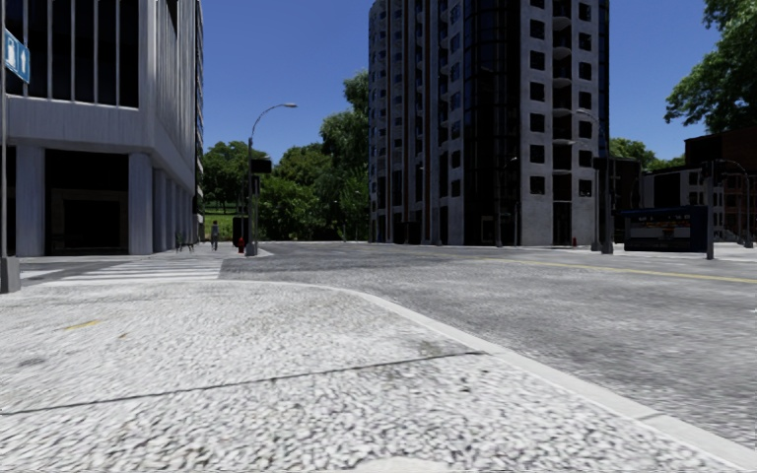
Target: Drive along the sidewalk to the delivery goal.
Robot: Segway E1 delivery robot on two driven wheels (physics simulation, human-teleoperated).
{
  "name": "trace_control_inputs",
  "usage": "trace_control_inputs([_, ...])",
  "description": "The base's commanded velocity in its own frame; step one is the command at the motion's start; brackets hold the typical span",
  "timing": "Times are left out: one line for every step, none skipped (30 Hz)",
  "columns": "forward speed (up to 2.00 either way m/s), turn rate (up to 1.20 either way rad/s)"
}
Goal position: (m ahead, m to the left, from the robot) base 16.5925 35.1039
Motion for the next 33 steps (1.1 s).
trace_control_inputs([2.00, 0.38])
trace_control_inputs([2.00, 0.43])
trace_control_inputs([2.00, 0.43])
trace_control_inputs([2.00, 0.44])
trace_control_inputs([2.00, 0.45])
trace_control_inputs([2.00, 0.46])
trace_control_inputs([2.00, 0.46])
trace_control_inputs([2.00, 0.46])
trace_control_inputs([2.00, 0.47])
trace_control_inputs([2.00, 0.47])
trace_control_inputs([2.00, 0.48])
trace_control_inputs([2.00, 0.48])
trace_control_inputs([2.00, 0.48])
trace_control_inputs([2.00, 0.48])
trace_control_inputs([2.00, 0.48])
trace_control_inputs([2.00, 0.48])
trace_control_inputs([2.00, 0.48])
trace_control_inputs([2.00, 0.48])
trace_control_inputs([2.00, 0.44])
trace_control_inputs([2.00, 0.40])
trace_control_inputs([2.00, 0.39])
trace_control_inputs([2.00, 0.39])
trace_control_inputs([2.00, 0.39])
trace_control_inputs([2.00, 0.39])
trace_control_inputs([2.00, 0.39])
trace_control_inputs([2.00, 0.39])
trace_control_inputs([2.00, 0.39])
trace_control_inputs([2.00, 0.39])
trace_control_inputs([2.00, 0.39])
trace_control_inputs([2.00, 0.39])
trace_control_inputs([2.00, 0.39])
trace_control_inputs([2.00, 0.39])
trace_control_inputs([2.00, 0.39])
